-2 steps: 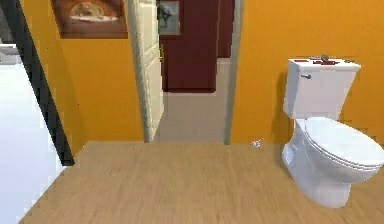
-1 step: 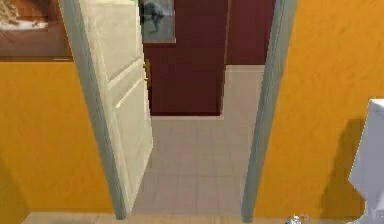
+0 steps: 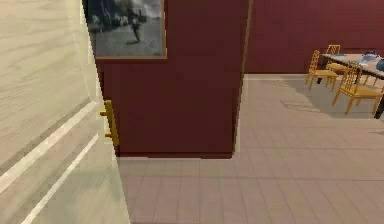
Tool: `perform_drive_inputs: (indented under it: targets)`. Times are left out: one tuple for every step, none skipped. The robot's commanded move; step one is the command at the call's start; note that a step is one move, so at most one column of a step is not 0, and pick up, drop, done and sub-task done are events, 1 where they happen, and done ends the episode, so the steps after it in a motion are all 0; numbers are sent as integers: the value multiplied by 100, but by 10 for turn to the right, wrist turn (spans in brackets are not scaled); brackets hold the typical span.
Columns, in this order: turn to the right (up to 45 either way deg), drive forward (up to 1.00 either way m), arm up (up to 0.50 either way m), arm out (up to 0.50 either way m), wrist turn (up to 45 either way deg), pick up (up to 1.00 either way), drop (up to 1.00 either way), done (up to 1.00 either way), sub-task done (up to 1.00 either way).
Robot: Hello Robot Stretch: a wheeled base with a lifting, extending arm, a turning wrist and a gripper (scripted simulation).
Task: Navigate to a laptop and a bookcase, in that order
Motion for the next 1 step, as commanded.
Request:
perform_drive_inputs:
  targets:
    - [120,0,0,0,0,0,0,0,0]
